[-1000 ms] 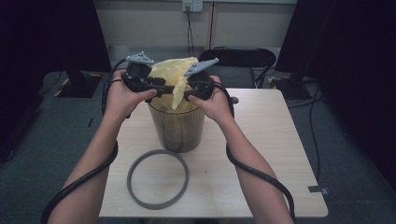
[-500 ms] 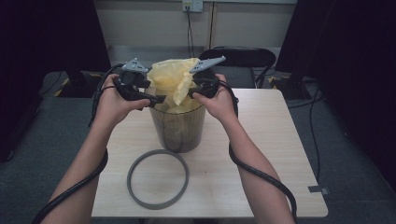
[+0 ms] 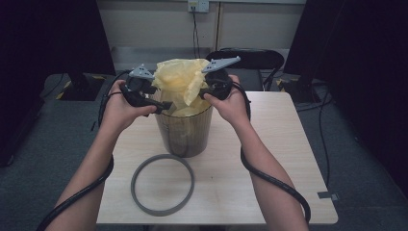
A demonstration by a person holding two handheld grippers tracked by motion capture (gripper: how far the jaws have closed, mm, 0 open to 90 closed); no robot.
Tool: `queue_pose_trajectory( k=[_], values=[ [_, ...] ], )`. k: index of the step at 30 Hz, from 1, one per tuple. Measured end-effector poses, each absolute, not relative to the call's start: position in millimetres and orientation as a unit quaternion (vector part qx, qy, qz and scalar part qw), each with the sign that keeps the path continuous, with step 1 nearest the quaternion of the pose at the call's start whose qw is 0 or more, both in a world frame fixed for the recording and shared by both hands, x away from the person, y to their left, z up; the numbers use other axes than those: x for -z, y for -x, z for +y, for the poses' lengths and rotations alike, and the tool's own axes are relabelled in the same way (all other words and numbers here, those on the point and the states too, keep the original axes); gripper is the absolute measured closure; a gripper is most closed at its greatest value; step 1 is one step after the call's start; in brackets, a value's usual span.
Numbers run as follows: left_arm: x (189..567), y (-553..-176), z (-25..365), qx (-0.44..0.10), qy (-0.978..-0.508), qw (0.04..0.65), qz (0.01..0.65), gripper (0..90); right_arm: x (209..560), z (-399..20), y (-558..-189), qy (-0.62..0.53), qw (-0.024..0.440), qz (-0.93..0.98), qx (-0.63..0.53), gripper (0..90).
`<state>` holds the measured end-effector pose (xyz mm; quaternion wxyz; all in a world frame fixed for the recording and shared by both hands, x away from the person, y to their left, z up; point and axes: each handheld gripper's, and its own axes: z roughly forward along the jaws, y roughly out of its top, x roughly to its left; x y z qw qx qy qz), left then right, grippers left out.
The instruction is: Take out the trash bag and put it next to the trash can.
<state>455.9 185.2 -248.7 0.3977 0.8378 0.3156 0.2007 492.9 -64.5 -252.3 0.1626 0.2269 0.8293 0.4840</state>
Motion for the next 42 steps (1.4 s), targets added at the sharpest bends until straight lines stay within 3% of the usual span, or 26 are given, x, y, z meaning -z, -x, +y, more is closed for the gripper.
queue_pose_trajectory(
  k=[18, 27, 32, 33, 34, 35, 37, 42],
  values=[
    [254, -468, 161, -0.202, -0.842, 0.395, 0.307, 21.7, 230, -87, -490, -0.244, 0.178, 0.811, -0.501, 86.3],
    [266, -478, 151, -0.195, -0.843, 0.399, 0.302, 19.8, 234, -81, -492, -0.244, 0.16, 0.807, -0.513, 86.3],
    [271, -486, 149, -0.177, -0.832, 0.41, 0.331, 19.3, 231, -74, -492, -0.237, 0.153, 0.805, -0.522, 86.3],
    [269, -486, 150, -0.174, -0.832, 0.418, 0.32, 23.9, 230, -74, -492, -0.237, 0.153, 0.805, -0.522, 86.3],
    [269, -485, 150, -0.173, -0.833, 0.427, 0.307, 37.3, 230, -74, -492, -0.238, 0.154, 0.804, -0.523, 86.3],
    [268, -484, 149, -0.181, -0.836, 0.423, 0.301, 44.9, 230, -76, -493, -0.24, 0.153, 0.8, -0.528, 86.3],
    [268, -485, 147, -0.179, -0.838, 0.42, 0.298, 42.0, 230, -78, -492, -0.241, 0.143, 0.793, -0.541, 86.3],
    [273, -487, 143, -0.171, -0.836, 0.429, 0.297, 48.3, 229, -78, -488, -0.235, 0.142, 0.794, -0.543, 86.3]
  ],
)
